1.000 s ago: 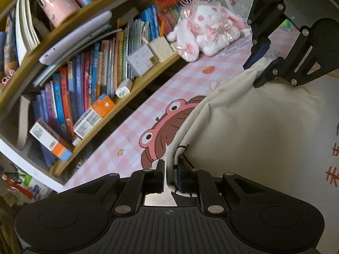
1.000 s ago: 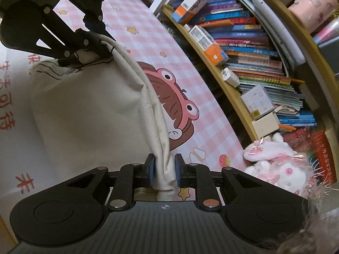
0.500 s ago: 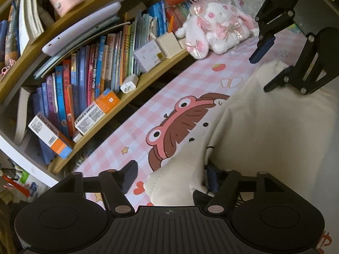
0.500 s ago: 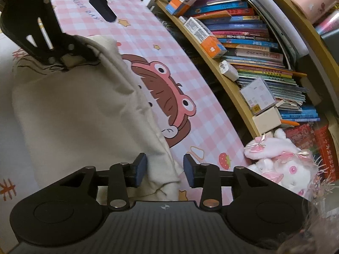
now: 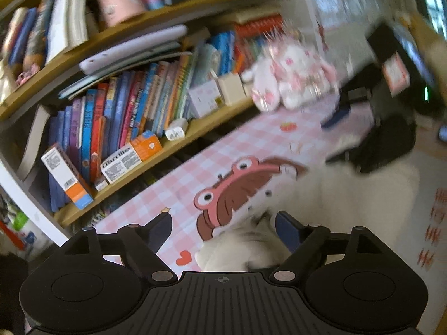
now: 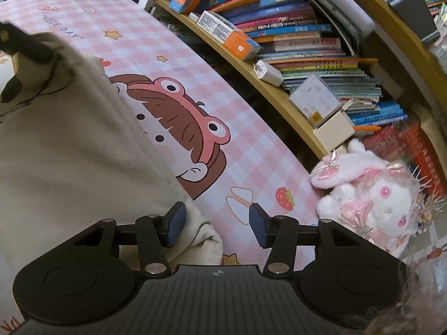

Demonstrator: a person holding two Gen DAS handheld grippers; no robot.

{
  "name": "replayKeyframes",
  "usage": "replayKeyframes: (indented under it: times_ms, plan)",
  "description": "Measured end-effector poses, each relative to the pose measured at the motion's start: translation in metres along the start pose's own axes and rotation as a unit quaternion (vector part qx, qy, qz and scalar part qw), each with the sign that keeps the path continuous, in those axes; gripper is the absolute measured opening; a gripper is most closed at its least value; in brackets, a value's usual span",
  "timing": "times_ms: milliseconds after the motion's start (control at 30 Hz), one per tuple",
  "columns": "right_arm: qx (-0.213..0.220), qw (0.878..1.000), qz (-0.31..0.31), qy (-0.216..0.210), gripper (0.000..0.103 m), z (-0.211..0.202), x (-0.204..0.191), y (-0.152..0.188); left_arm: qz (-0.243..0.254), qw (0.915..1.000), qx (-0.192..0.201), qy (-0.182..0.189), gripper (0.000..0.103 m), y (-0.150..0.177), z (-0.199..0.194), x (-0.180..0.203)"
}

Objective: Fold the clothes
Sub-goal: 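Open both grippers and release the cream shirt onto the mat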

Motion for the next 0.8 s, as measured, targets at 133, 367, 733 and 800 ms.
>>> replayKeyframes:
  times_ms: [133,367,733,800]
  plan:
    - [-0.003,1.000,0.012,0.008,0.047,0.005,0.000,0.000,-0.063,0.9977,0.024,0.001,0.088,-0.003,-0.010,-0.015]
    - [-0.001,0.996,0.062,0.061,0.046,-0.005,0.019,0.003,-0.128,0.9917,0.007,0.004,0.088,0.015,-0.013,-0.023]
    - [0.011,0.953,0.302,-0.028,0.059,-0.050,0.042,0.035,-0.309,0.9510,0.007,-0.003,0.090,0.047,-0.007,-0.035]
    - [0.011,0.940,0.337,-0.046,0.060,-0.055,0.040,0.040,-0.328,0.9448,-0.003,-0.005,0.090,0.052,-0.003,-0.036]
Point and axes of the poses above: each gripper's, at about its wrist camera, not at the fingertips, and z roughly the way its jaws point, x to its right, y to its underside, the point moved 5 cm from there along z, roughly the way its jaws point, and after that the axes turned 1 degree about z, right-handed, at the moved point
